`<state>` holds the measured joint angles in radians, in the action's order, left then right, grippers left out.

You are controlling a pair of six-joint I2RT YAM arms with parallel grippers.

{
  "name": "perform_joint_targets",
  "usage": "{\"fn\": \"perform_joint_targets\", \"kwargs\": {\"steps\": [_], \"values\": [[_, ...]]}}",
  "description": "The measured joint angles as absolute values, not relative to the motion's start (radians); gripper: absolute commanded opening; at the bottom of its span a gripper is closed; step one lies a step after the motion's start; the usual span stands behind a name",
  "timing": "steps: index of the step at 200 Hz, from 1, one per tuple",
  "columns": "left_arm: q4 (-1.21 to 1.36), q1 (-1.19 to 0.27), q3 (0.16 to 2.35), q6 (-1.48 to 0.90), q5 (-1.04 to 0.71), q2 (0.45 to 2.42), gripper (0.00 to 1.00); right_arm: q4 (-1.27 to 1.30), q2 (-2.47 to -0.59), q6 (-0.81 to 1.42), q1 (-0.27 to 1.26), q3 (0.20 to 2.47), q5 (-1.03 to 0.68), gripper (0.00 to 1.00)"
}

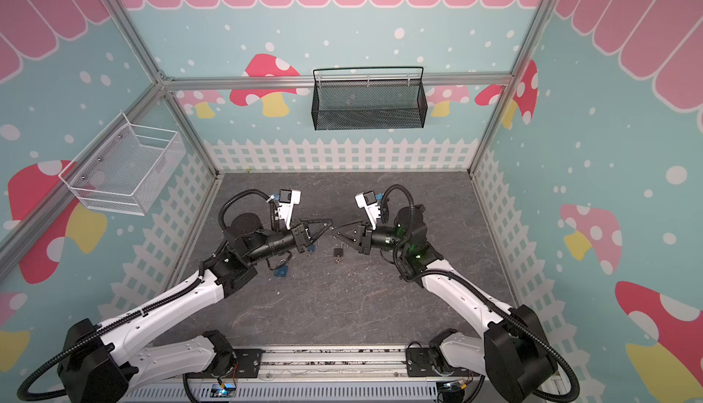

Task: Unlock with the key

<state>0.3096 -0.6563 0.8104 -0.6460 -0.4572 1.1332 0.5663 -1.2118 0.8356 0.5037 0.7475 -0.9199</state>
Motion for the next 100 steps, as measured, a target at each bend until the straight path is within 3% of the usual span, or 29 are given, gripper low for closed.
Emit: {"fn": "perform_joint_targets", "kwargs": {"steps": [29, 67, 85, 100], "values": [[0.309, -0.654, 0.810, -0.646, -0.458, 1.134, 0.00, 0.569, -1.212, 0.835, 0.503, 0.748, -0.923, 0.00], [0.306, -0.645, 0.810, -0.648, -0.464, 1.133, 0.00, 0.565, -1.212, 0.831, 0.503, 0.748, -0.918, 0.00], [0.299, -0.637, 0.810, -0.655, -0.467, 1.133, 0.25, 0.545, -1.208, 0.817, 0.503, 0.748, -0.907, 0.00], [0.287, -0.613, 0.809, -0.670, -0.462, 1.123, 0.37, 0.510, -1.201, 0.797, 0.496, 0.748, -0.889, 0.00]]}}
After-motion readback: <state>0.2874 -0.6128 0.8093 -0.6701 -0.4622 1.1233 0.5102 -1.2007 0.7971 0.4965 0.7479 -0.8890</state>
